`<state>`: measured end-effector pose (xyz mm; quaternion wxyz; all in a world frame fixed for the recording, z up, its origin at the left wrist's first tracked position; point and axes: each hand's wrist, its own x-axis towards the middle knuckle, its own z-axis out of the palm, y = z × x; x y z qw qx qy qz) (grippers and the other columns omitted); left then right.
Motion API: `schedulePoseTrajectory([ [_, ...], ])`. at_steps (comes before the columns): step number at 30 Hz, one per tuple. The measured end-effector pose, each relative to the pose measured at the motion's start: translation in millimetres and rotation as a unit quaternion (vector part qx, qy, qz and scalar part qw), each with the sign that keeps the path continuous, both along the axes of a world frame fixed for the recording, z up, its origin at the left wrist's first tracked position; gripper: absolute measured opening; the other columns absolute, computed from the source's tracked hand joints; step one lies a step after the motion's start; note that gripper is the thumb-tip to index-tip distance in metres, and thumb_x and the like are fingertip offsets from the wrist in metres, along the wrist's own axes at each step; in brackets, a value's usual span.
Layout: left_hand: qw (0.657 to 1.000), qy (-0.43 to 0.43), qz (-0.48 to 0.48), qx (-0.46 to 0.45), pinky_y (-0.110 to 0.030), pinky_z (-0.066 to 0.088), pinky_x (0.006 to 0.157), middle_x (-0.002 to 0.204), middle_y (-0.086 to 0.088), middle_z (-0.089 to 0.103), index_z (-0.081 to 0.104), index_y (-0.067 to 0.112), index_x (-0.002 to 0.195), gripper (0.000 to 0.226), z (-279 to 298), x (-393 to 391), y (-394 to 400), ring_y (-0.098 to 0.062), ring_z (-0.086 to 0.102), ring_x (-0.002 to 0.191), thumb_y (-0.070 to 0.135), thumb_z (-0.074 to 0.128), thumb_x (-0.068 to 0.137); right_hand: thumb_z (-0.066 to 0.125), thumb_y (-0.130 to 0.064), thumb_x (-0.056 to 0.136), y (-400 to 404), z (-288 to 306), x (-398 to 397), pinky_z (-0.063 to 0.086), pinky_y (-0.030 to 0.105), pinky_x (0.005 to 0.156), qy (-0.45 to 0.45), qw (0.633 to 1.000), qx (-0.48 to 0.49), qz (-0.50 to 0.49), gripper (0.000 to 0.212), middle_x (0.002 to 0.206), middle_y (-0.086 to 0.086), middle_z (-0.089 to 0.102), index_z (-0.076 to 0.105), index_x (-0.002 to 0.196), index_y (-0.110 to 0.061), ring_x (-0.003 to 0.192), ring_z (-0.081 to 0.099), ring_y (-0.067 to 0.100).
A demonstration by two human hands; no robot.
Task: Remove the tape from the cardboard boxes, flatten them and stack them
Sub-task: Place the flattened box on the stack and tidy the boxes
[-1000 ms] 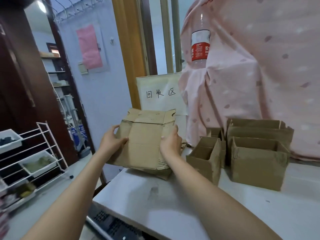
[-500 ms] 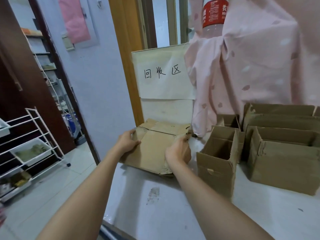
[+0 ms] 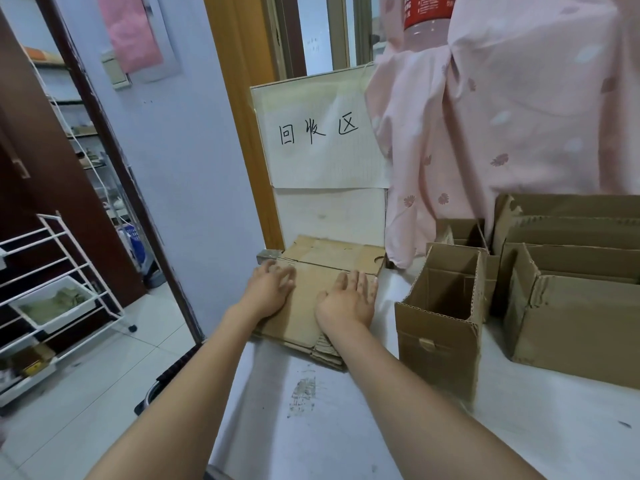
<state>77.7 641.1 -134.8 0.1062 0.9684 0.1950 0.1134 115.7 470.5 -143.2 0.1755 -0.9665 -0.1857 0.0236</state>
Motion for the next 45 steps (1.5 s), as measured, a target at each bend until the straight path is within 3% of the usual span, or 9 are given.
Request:
schedulePoseTrajectory([
  [3, 0.997, 0.034, -0.065, 0.025, -0.04, 0.009, 0.12, 0.161, -0.008, 0.025, 0.035, 0.026, 0.153, 0.049, -10.3, 4.2, -13.6, -0.026, 0.021, 0.148, 0.041, 0.031, 0.106, 0.021, -0.042, 0.101, 3.4, -4.0, 2.0, -0.015, 0.048, 0.121, 0.013, 1.0, 0.014, -0.004, 0.069, 0.167, 0.01, -0.007, 0.003, 0.16, -0.009, 0.154, -0.011, 0.023],
  [6, 0.997, 0.037, -0.06, 0.018, -0.04, 0.003, 0.122, 0.164, -0.004, 0.019, 0.027, 0.03, 0.156, 0.051, -17.2, 3.2, -15.1, -0.022, 0.015, 0.151, 0.043, 0.026, 0.107, 0.023, -0.043, 0.1, 4.7, -6.5, 4.6, -0.015, 0.047, 0.122, 0.02, 1.0, 0.018, -0.003, 0.071, 0.168, 0.009, -0.005, 0.004, 0.16, -0.01, 0.154, -0.01, 0.022],
  [13, 0.997, 0.057, -0.053, 0.027, -0.041, 0.007, 0.123, 0.164, -0.002, 0.02, 0.026, 0.032, 0.156, 0.052, -15.6, 2.6, -16.8, -0.021, 0.017, 0.15, 0.047, 0.025, 0.105, 0.027, -0.044, 0.1, 1.6, -3.7, 4.5, -0.012, 0.046, 0.123, 0.031, 0.999, 0.011, 0.003, 0.072, 0.168, 0.009, -0.003, 0.007, 0.16, -0.01, 0.155, -0.007, 0.023],
  [17, 0.996, 0.06, -0.023, 0.069, -0.046, 0.017, 0.12, 0.159, -0.003, 0.032, 0.038, 0.024, 0.149, 0.052, 5.7, -5.9, -24.9, -0.025, 0.03, 0.145, 0.046, 0.027, 0.104, 0.04, -0.035, 0.099, -3.9, 30.3, 0.6, -0.004, 0.047, 0.124, 0.039, 0.999, -0.004, 0.013, 0.072, 0.168, 0.01, 0.002, 0.011, 0.159, -0.009, 0.155, -0.002, 0.026],
  [23, 0.991, 0.051, 0.02, 0.123, -0.047, 0.017, 0.12, 0.16, -0.005, 0.031, 0.032, 0.02, 0.153, 0.055, 61.2, -46.9, -45.6, -0.026, 0.028, 0.145, 0.044, 0.029, 0.104, 0.048, -0.02, 0.094, -19.5, 92.6, -33.9, 0.027, 0.043, 0.117, -0.044, 0.997, -0.026, 0.062, 0.053, 0.147, 0.013, 0.046, 0.042, 0.145, -0.008, 0.137, 0.04, 0.03],
  [28, 0.987, 0.05, 0.045, 0.149, -0.047, 0.021, 0.119, 0.155, -0.008, 0.039, 0.038, 0.013, 0.148, 0.056, 105.5, -90.8, -83.4, -0.029, 0.035, 0.141, 0.046, 0.029, 0.104, 0.046, -0.013, 0.093, -62.1, 142.5, -74.3, 0.041, 0.041, 0.104, -0.133, 0.985, -0.048, 0.095, 0.037, 0.132, 0.012, 0.058, 0.058, 0.128, -0.012, 0.122, 0.055, 0.032],
  [34, 0.986, 0.06, 0.035, 0.15, -0.05, 0.024, 0.117, 0.147, -0.011, 0.047, 0.044, 0.011, 0.143, 0.056, 137.8, -112.8, -165.8, -0.031, 0.043, 0.134, 0.047, 0.027, 0.104, 0.044, -0.02, 0.097, -142.6, 175.5, -101.9, 0.038, 0.039, 0.104, -0.174, 0.981, -0.05, 0.074, 0.034, 0.13, 0.012, 0.061, 0.059, 0.126, -0.012, 0.121, 0.055, 0.032],
  [39, 0.985, 0.053, -0.004, 0.163, -0.048, 0.035, 0.109, 0.139, -0.014, 0.051, 0.049, 0.009, 0.135, 0.053, 151.3, -112.0, -245.0, -0.033, 0.049, 0.126, 0.046, 0.029, 0.103, 0.045, -0.024, 0.095, -225.6, 176.6, -103.3, 0.034, 0.043, 0.111, -0.171, 0.982, -0.062, 0.053, 0.052, 0.135, 0.011, 0.059, 0.042, 0.146, -0.015, 0.126, 0.052, 0.031],
  [45, 0.983, 0.004, -0.057, 0.172, -0.044, 0.037, 0.105, 0.135, -0.016, 0.054, 0.054, 0.008, 0.13, 0.052, 156.5, -93.8, -327.2, -0.033, 0.053, 0.122, 0.046, 0.03, 0.103, 0.039, -0.037, 0.102, -324.9, 175.3, -100.4, 0.028, 0.044, 0.116, -0.156, 0.985, -0.07, -0.01, 0.041, 0.128, 0.013, 0.063, 0.061, 0.125, -0.011, 0.122, 0.056, 0.031],
])
